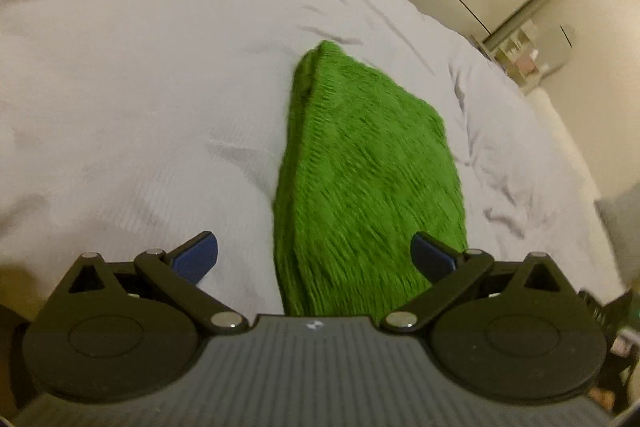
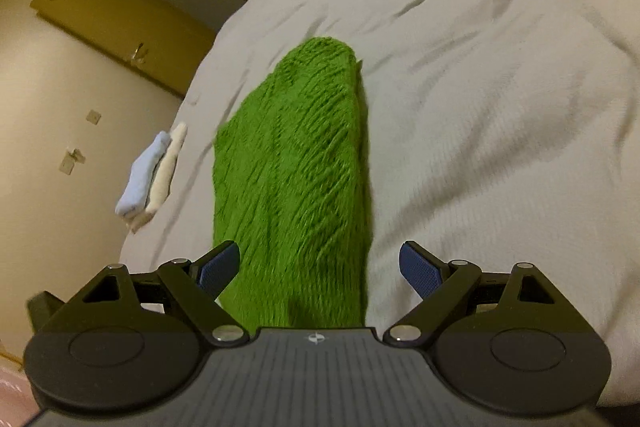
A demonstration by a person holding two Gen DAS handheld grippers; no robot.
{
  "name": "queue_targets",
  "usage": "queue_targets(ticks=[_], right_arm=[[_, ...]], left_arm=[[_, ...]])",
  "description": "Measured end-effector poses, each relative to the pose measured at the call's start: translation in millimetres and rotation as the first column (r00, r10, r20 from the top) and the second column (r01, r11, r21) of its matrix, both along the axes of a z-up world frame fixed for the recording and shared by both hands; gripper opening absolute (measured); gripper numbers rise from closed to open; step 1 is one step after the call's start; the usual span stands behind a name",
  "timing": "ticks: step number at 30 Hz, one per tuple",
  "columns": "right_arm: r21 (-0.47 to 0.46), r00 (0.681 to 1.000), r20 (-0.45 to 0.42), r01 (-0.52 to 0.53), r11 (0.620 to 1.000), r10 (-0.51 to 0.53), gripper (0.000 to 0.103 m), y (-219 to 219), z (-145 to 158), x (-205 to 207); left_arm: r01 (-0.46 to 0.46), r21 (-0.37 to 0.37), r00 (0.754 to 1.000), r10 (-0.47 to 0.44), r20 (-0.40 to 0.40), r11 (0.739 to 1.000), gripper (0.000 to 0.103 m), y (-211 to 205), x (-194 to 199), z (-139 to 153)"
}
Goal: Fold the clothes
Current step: 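Grasp the folded vest's end with the left gripper while the right gripper grasps beside it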
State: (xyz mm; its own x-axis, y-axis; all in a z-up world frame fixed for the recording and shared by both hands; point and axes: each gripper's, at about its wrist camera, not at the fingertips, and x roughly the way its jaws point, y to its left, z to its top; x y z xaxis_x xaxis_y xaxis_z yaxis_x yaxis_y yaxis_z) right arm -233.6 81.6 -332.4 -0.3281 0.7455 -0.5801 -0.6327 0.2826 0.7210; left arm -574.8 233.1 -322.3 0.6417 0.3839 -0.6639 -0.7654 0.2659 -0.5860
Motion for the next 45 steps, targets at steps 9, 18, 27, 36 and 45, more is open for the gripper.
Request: queue_targets(ticks=[9,18,27,36,45], right_arm=[[-0.002,0.998,-0.065,0.022,1.000,-0.022,0.080,46.1,-28.0,25.7],[0.040,0.985,-0.171,0.030,0.999,-0.023,0.079,81.8,-46.2,45.5],[0.087,0.978,-0.203,-0.038,0.995,0.055,0.075,113.7,-60.9,37.7],[0.098,0.967,-0.235,-0.082,0.992,0.103,0.044,130.0,-75.2,43.0],[0.017,0.990,-0.104,-0.099,0.995,0.100,0.038,141.0,-18.9,22.7]], left_arm=[[0.048,-0.085,0.983,-0.032,0.180,0.995,0.093,65.5,3.6,-33.2],[0.150,-0.133,0.947,-0.104,0.305,0.980,0.063,104.3,27.1,-64.8],[0.205,-0.121,0.916,-0.147,0.374,0.971,0.054,116.4,34.7,-79.1],[0.252,-0.138,0.904,-0.183,0.386,0.958,0.032,125.6,55.1,-83.4],[0.265,-0.145,0.938,-0.220,0.267,0.953,0.025,131.8,65.0,-43.8]])
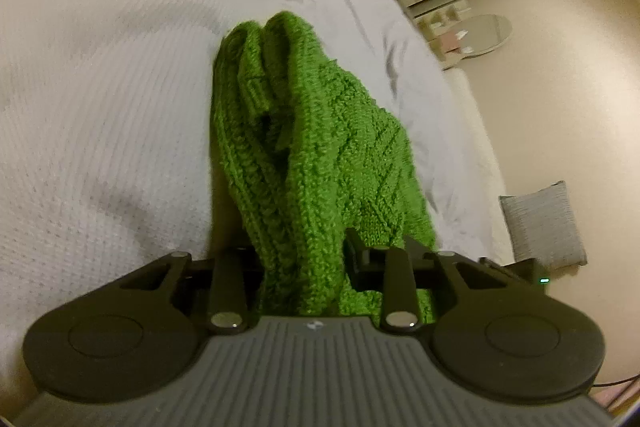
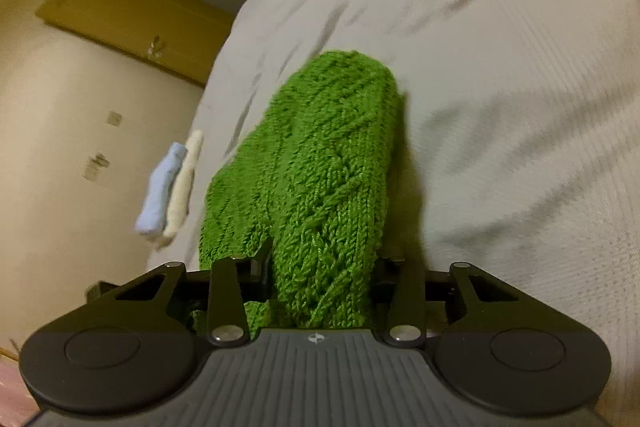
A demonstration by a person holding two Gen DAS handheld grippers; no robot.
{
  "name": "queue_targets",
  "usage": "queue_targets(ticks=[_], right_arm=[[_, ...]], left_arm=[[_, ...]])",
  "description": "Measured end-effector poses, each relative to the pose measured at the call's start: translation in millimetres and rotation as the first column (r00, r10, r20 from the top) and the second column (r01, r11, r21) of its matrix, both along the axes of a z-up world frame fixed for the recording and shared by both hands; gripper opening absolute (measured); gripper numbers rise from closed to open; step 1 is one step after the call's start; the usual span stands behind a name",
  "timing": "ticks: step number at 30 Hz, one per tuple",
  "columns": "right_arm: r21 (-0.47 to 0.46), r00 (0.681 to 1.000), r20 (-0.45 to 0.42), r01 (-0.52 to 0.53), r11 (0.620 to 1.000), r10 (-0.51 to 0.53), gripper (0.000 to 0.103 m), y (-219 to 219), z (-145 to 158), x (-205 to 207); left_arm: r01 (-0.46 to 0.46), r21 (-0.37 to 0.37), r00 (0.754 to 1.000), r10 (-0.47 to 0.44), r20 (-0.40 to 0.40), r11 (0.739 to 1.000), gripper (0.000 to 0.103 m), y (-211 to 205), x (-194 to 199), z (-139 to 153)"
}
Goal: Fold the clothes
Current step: 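Lift the folded vest with both grippers and carry it to the towel stack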
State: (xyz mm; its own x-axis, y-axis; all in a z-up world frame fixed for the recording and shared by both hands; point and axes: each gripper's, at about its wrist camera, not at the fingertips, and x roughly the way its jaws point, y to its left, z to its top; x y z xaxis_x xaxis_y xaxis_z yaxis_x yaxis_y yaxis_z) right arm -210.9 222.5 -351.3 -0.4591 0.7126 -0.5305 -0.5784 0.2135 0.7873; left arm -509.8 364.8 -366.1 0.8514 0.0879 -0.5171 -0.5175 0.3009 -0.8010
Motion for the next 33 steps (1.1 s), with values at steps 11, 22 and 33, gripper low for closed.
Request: queue_targets(ticks=[11,22,33], right_arm=[[-0.005,0.996,0.076,-0.050,0.999,0.050,0.038,42.3,175.4,-75.9],[0.031,0.987,0.060,-0.148,0.988,0.146,0.038,124.2,268.0,-204.9],[0.108,0.937,0.061,-0.349,0.931,0.345,0.038,230.4,286.7,-279.8]], left_arm=[[-0.054,0.007,0.998,0.054,-0.012,0.998,0.024,33.8,-67.8,157.7],[-0.158,0.052,0.985,0.161,-0.061,0.986,0.024,83.6,-213.0,261.7],[-0.388,0.124,0.913,0.399,-0.079,0.913,0.025,117.5,-298.3,295.8]])
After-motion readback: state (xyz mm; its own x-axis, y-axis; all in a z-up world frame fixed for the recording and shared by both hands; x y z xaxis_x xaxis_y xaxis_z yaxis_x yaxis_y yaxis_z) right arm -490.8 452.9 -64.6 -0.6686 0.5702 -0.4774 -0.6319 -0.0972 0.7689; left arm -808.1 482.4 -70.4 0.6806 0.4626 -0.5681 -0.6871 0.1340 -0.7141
